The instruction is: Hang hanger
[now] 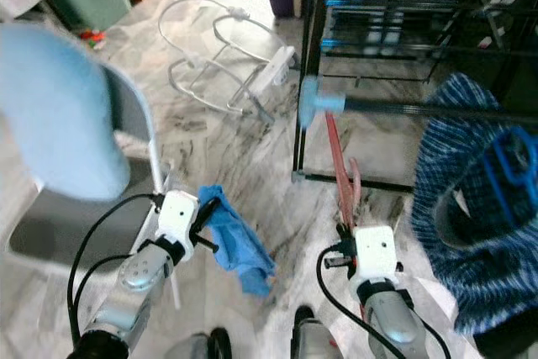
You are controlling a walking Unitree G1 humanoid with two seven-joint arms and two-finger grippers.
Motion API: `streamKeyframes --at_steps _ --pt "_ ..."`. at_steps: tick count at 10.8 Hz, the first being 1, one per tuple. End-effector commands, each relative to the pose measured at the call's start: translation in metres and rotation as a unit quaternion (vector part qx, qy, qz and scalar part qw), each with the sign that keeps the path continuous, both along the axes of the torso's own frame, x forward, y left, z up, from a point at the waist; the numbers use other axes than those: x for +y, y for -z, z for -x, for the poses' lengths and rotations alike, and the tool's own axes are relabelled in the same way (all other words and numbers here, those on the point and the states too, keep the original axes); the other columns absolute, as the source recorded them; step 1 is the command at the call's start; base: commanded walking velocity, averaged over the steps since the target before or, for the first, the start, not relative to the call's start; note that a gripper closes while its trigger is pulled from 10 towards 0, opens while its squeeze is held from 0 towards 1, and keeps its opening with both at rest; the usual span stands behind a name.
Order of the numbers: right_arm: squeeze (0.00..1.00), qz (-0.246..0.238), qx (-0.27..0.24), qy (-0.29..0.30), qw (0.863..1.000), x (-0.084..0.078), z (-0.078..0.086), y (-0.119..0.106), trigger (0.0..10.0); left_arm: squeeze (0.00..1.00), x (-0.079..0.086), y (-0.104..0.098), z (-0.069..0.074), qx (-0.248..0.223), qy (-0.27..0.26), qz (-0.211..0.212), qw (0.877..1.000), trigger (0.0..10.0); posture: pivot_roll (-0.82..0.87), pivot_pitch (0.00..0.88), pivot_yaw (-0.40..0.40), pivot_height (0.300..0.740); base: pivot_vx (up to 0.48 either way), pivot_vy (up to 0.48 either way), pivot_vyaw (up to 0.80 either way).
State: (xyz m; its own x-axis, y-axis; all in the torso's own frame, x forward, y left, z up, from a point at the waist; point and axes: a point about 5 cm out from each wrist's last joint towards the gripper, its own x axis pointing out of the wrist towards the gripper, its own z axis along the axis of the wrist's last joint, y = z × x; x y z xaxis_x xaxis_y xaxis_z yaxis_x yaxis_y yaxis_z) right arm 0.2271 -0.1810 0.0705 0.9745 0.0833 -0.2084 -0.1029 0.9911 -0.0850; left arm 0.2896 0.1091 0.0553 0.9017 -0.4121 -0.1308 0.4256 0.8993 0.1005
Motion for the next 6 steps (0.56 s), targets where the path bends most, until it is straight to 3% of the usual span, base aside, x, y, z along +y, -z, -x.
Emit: streamKeyframes --at_steps 1,6 --pt "0.0 -0.003 0.014 -0.001 1.0 -0.0001 0.0014 0.0048 10.0 0.0 0.0032 0.0025 0.0013 -0.001 -0.007 -0.007 1.0 10.0 -0.19 0.173 0.081 0.74 -0.322 0.0 0.0" --pt "0.0 -0.006 0.029 -0.018 0.999 0.0037 -0.0048 0.0127 10.0 0.0 -0.0048 0.0118 0.0012 0.011 -0.004 -0.006 1.0 10.0 -0.19 0.112 0.051 0.74 -0.337 0.0 0.0"
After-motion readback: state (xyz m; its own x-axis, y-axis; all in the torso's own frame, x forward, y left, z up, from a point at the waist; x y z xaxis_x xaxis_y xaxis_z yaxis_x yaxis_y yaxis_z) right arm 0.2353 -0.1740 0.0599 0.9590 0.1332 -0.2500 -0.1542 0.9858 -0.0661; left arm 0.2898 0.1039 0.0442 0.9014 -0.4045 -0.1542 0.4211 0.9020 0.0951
